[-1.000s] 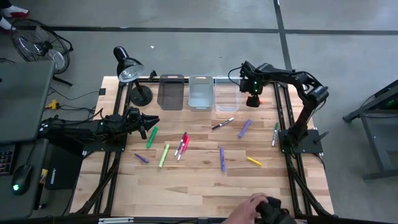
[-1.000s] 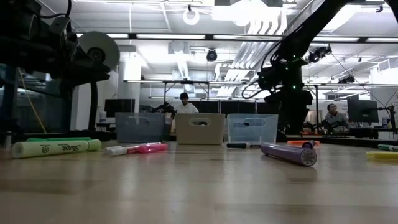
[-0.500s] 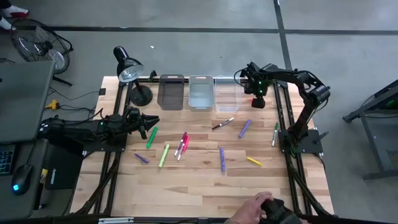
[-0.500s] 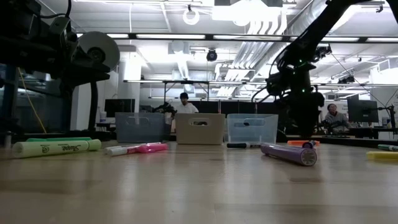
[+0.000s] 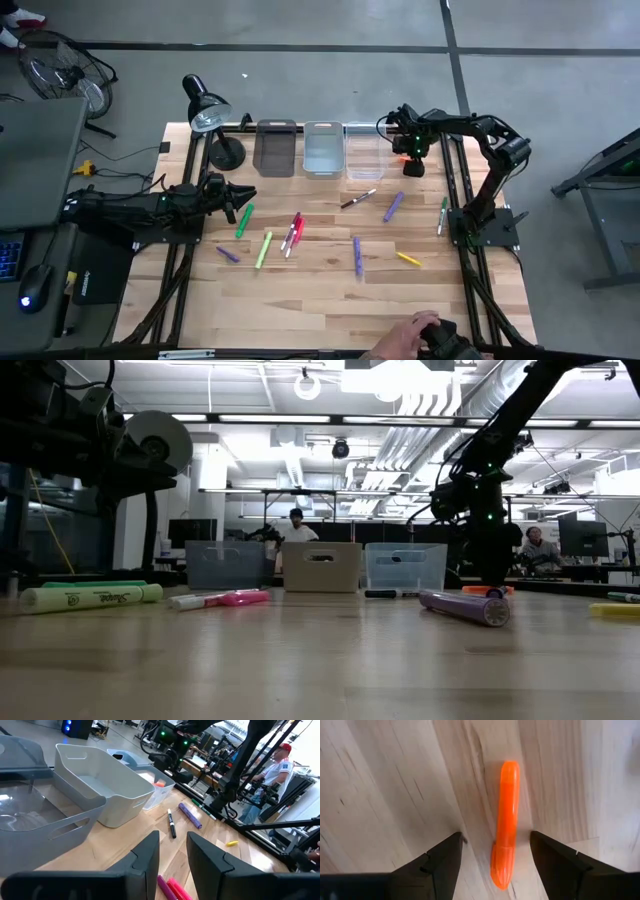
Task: Pick & Place Markers
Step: Put the orange pen into the transparent bin
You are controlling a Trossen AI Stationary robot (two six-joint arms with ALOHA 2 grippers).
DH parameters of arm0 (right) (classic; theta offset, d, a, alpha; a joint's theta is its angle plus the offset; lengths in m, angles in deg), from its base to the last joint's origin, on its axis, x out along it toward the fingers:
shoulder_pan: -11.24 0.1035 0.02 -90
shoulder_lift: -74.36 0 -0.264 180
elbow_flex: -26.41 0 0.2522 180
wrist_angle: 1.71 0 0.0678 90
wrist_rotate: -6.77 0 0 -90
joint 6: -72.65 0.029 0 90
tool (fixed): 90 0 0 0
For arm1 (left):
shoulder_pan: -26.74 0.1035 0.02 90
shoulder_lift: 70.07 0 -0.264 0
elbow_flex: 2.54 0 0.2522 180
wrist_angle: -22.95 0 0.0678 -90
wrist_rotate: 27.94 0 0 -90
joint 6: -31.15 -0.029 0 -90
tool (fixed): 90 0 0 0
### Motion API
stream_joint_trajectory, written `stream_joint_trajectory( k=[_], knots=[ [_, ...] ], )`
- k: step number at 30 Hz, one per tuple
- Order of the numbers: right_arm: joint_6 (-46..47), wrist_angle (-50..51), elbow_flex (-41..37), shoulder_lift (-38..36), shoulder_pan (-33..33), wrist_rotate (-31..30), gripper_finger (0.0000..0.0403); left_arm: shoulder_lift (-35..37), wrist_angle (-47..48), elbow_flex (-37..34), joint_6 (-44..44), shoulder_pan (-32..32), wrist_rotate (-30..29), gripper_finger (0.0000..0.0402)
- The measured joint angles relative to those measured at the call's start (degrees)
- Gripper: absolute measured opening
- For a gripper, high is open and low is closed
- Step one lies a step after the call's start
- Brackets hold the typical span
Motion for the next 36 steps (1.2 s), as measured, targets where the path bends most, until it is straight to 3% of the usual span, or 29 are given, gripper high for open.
stream_joint_trajectory(
  k=[19,29,36],
  knots=[
    [1.3,0.4,0.1,-2.0,0.3,0.2,0.0225,0.0,0.0,0.0,0.0,0.0,0.0,0.0097],
    [1.8,0.6,0.1,0.3,-0.8,0.4,0.0224,0.0,0.0,0.0,0.0,0.0,0.0,0.0097],
    [4.8,-0.3,0.3,0.8,-0.7,1.3,0.0201,0.0,0.0,0.0,0.0,0.0,0.0,0.0097]
  ],
)
